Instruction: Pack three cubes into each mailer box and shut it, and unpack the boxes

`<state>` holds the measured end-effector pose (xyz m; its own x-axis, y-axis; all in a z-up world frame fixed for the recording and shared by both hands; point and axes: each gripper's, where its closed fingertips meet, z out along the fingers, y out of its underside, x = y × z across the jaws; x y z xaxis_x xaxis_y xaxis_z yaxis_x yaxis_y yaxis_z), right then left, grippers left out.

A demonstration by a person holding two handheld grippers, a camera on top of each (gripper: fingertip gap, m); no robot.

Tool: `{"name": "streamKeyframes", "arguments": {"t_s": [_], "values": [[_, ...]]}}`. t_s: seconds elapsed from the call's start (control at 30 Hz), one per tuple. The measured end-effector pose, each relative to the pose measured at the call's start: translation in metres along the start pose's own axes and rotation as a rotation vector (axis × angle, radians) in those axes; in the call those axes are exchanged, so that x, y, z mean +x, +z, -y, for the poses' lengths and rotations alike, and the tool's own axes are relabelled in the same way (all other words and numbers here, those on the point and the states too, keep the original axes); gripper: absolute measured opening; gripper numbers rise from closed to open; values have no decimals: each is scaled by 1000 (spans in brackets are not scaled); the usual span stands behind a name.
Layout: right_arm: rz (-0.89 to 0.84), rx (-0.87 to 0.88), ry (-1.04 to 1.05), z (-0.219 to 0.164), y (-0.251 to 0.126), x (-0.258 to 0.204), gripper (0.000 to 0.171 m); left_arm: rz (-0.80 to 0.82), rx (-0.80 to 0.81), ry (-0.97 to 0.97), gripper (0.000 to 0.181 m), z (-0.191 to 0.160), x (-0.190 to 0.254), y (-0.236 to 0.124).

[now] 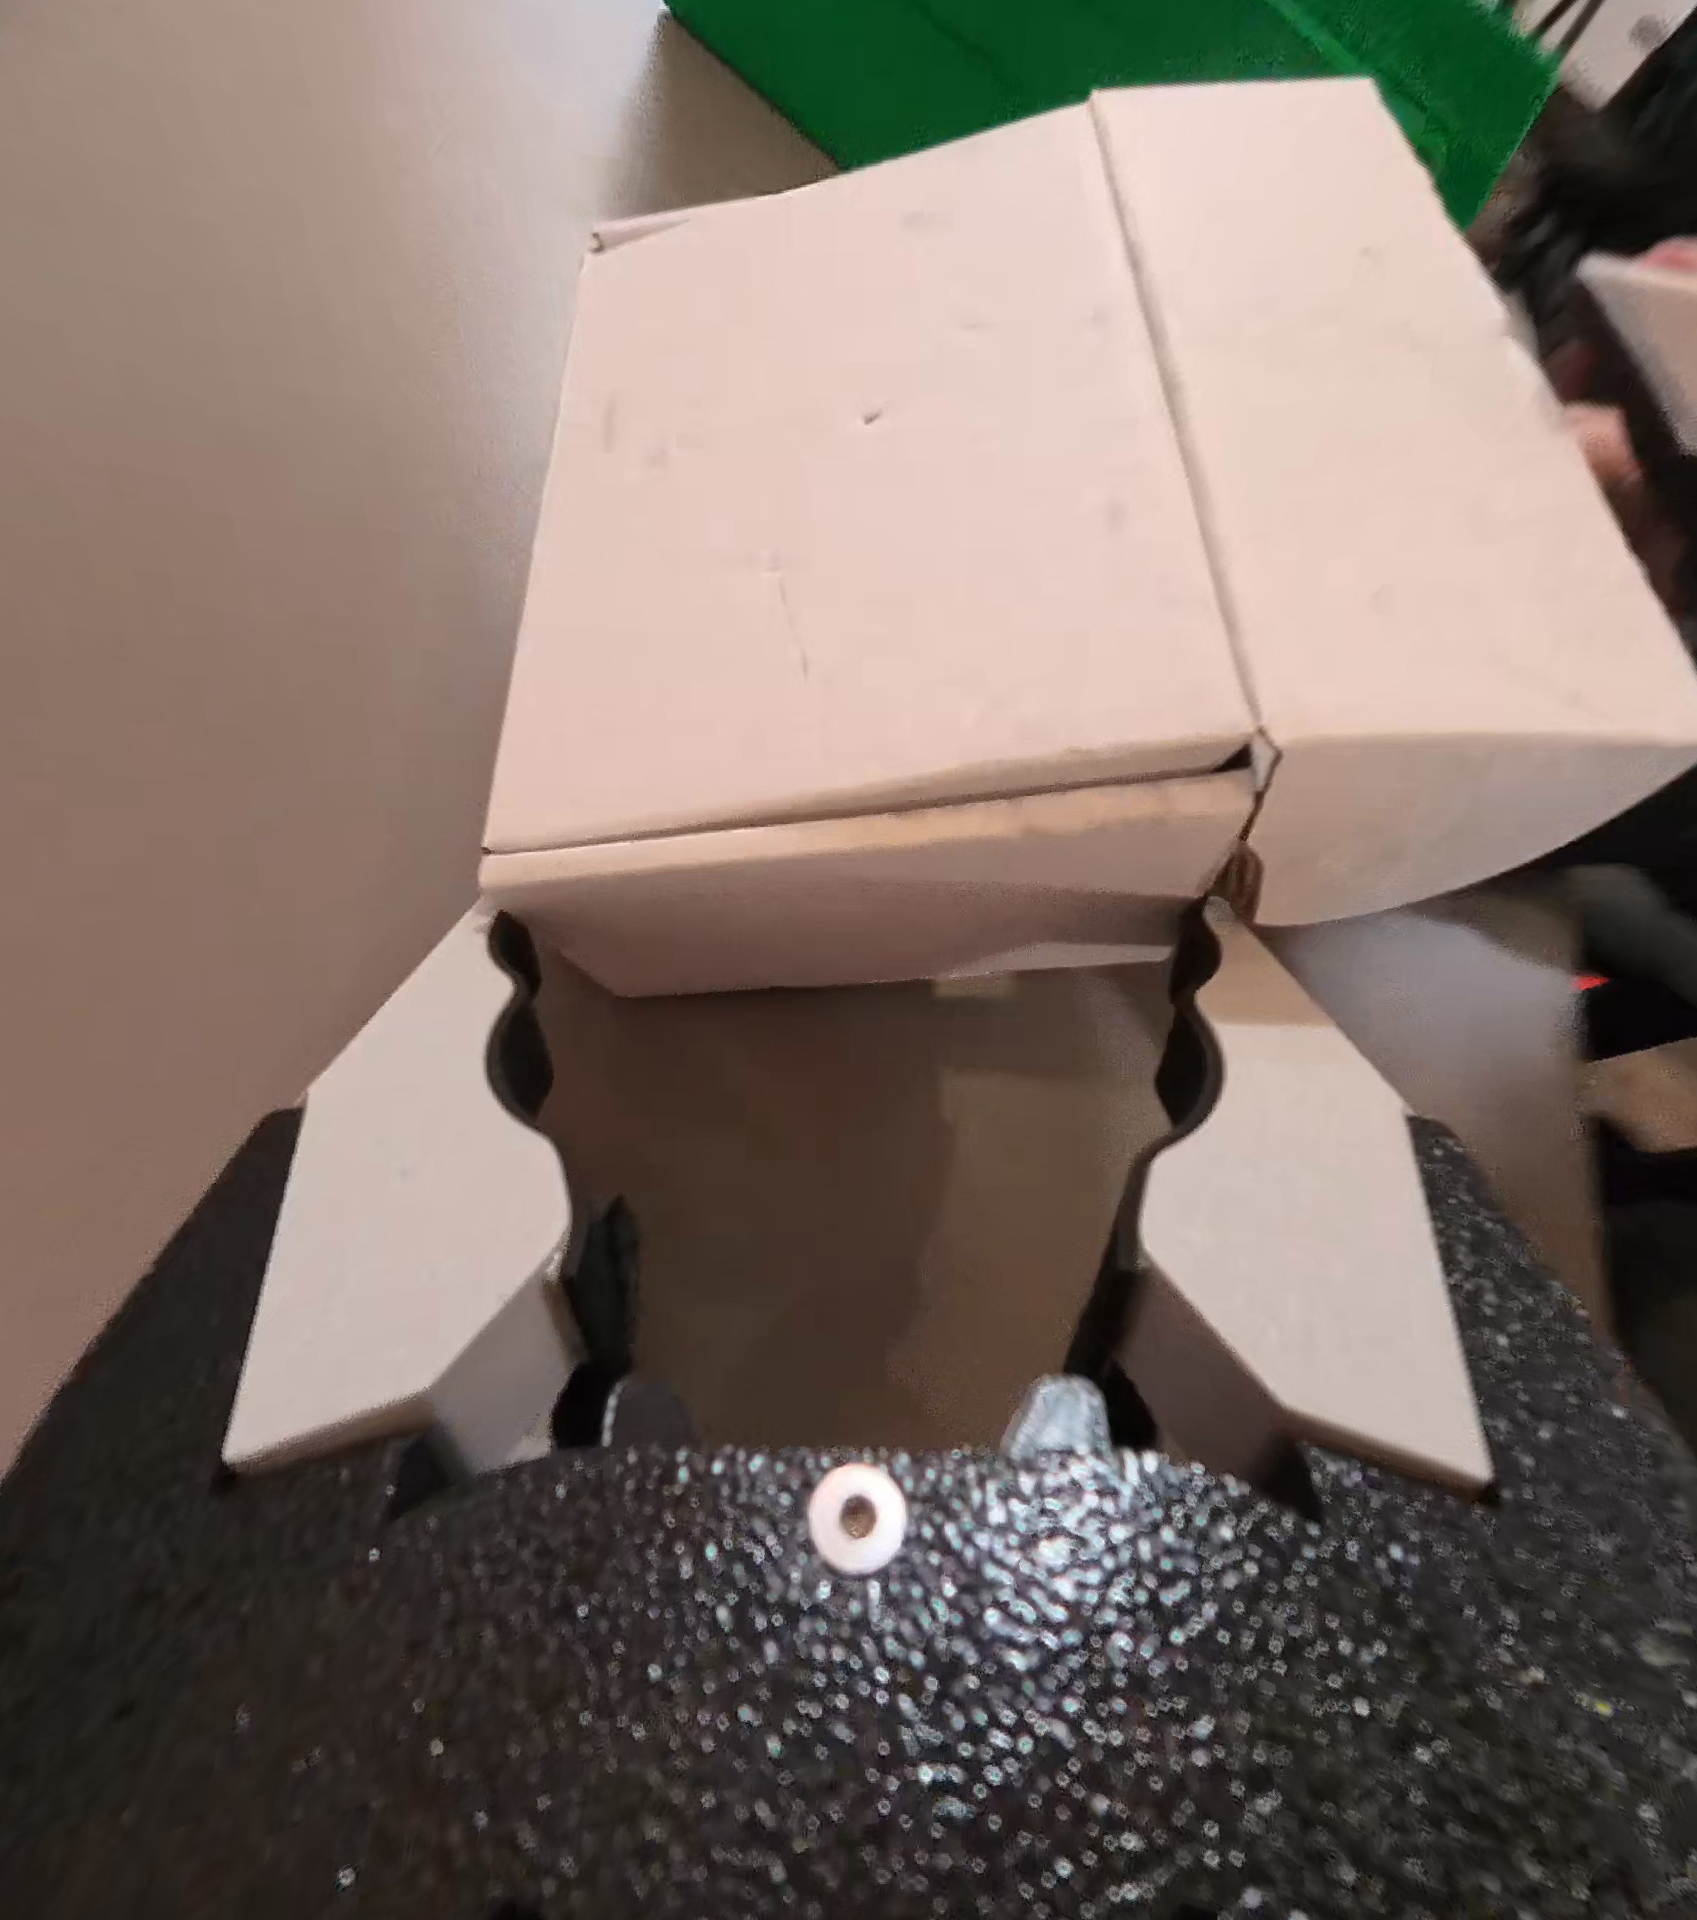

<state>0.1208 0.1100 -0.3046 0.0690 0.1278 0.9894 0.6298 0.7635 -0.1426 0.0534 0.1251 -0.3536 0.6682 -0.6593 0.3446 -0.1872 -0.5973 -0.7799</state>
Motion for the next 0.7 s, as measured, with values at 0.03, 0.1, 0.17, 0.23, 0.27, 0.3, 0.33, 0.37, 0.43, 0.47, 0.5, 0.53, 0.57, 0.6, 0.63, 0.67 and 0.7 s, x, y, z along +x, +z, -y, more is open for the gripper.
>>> {"name": "streamKeyframes", "arguments": {"t_s": [0.03,0.1,0.17,0.23,0.27,0.3,0.33,0.37,0.43,0.47,0.5,0.53,0.57,0.6,0.63,0.67,0.7], "values": [[-43,34,-34,5,1,6,96,-35,12,-56,121,1,2,-3],[-113,110,-155,17,0,9,72,-114,37,-162,120,2,7,-7],[-85,118,-205,18,6,-3,64,-183,49,-223,121,1,11,-12],[-49,83,-184,13,16,-11,69,-211,48,-238,121,0,12,-15],[-50,75,-184,12,20,-10,70,-217,44,-238,120,-1,13,-17],[-50,72,-179,12,23,-8,70,-226,36,-230,120,-2,14,-18],[-49,66,-167,12,26,-6,70,-229,28,-215,121,-4,16,-18],[-40,61,-155,12,29,-5,69,-234,18,-199,121,-6,18,-19],[-12,52,-140,13,33,-5,67,-238,6,-170,121,-8,22,-19],[-8,45,-144,13,35,-5,66,-231,10,-164,121,-8,21,-20],[-6,33,-139,12,35,-5,66,-227,9,-127,120,-11,20,-21],[2,30,-120,12,36,-4,64,-223,-3,-59,123,-15,21,-21],[12,35,-98,13,35,-4,62,-216,-13,22,133,-20,24,-21],[16,34,-81,13,35,-3,62,-194,-29,110,141,-25,26,-20],[18,33,-71,12,34,-2,61,-148,-47,196,146,-29,25,-18],[19,36,-59,12,34,-1,60,-88,-68,275,148,-32,21,-15],[20,40,-45,12,34,0,59,-19,-87,347,151,-34,16,-12]]}}
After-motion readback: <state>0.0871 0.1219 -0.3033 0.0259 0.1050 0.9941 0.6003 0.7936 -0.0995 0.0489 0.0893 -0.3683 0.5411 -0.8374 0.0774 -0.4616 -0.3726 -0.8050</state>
